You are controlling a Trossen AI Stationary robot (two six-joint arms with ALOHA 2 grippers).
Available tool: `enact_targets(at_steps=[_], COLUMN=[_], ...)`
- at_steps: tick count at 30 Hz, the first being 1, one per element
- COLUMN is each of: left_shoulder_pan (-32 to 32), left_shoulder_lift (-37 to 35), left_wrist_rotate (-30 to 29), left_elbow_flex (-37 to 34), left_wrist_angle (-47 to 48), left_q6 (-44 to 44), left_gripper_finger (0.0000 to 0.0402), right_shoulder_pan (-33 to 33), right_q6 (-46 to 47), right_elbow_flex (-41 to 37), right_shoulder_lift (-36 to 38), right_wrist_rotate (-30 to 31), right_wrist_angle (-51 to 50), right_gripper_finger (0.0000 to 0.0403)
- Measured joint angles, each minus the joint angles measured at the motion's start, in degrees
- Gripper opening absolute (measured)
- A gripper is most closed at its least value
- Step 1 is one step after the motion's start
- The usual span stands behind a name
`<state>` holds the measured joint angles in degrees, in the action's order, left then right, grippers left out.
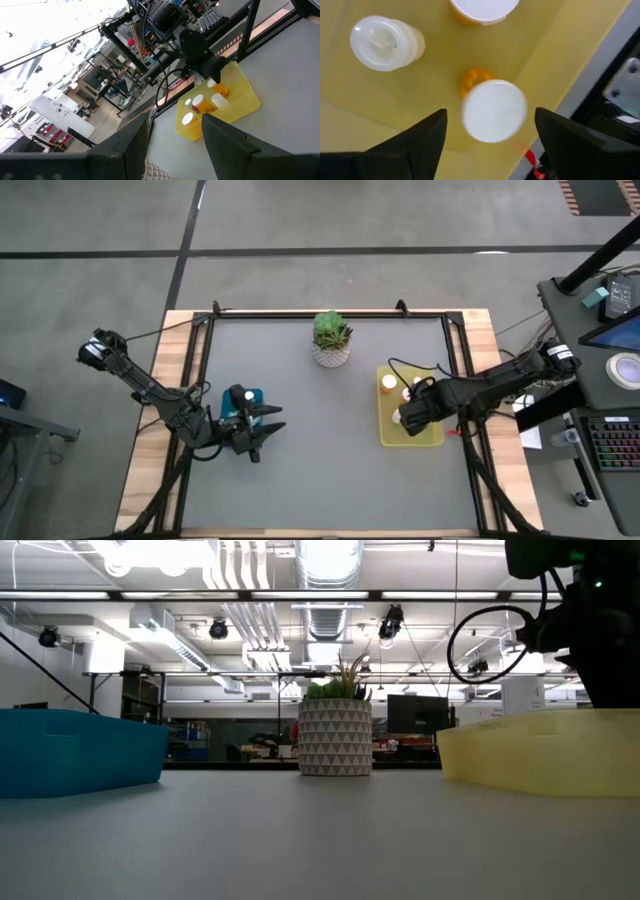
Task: Pick and place medicine bottles into bin by pill shape (circle, oval)
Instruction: Return to Home Position
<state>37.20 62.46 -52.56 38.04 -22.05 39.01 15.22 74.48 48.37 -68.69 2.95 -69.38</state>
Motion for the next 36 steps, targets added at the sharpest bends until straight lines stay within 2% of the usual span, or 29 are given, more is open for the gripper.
enact_targets(at_steps=[7, 9, 12, 14, 17, 20, 23, 25, 28, 33, 36], left_shoulder_pan=[-0.01, -0.01, -0.01, 0.05, 0.57, 0.75, 0.75, 0.73, 0.66, 0.66, 0.66], left_shoulder_lift=[0.0, 0.0, 0.0, -0.24, -1.63, -4.42, -8.6, -11.74, -16.56, -25.6, -30.89], left_wrist_rotate=[0.0, 0.0, 0.0, 0.0, 0.17, 3.41, 8.83, 10.84, 11.29, 11.26, 10.97], left_elbow_flex=[0.0, 0.0, 0.0, -0.07, -1.26, -2.64, -4.43, -6.4, -9.54, -15.26, -18.6], left_wrist_angle=[0.01, 0.01, 0.04, 0.4, 0.68, 3.46, 5.96, 6.37, 6.48, 5.97, 5.74], left_q6=[0.01, 0.0, 0.01, -0.03, -0.1, -2.25, -5.78, -6.97, -7.91, -8.99, -10.22], left_gripper_finger=[0.0169, 0.0169, 0.0169, 0.0169, 0.0169, 0.0169, 0.0169, 0.0169, 0.0169, 0.0169, 0.0169], right_shoulder_pan=[0.01, 0.33, 1.29, 2.54, 5.71, 8.73, 9.46, 8.34, 5.66, 1.22, -0.73], right_q6=[-0.29, -0.61, -4.61, -10.61, -26.12, -47.03, -65.27, -72.72, -76.68, -77.81, -79.86], right_elbow_flex=[6.07, 9.0, 13.54, 15.82, 16.88, 14.41, 9.88, 7.03, 3.16, -4.16, -9.33], right_shoulder_lift=[0.0, 0.0, 0.0, 0.0, 0.0, 0.02, 0.05, 0.69, 3.09, 9.7, 14.77], right_wrist_rotate=[1.33, 4.57, 13.92, 22.22, 33.09, 37.83, 36.62, 33.43, 27.72, 23.08, 18.23], right_wrist_angle=[-4.19, -3.59, -0.83, 3.76, 17.71, 37.5, 55.55, 62.34, 66.65, 71.3, 76.31], right_gripper_finger=[0.0303, 0.03, 0.0292, 0.0286, 0.0273, 0.0259, 0.0243, 0.0232, 0.0218, 0.0202, 0.0195])
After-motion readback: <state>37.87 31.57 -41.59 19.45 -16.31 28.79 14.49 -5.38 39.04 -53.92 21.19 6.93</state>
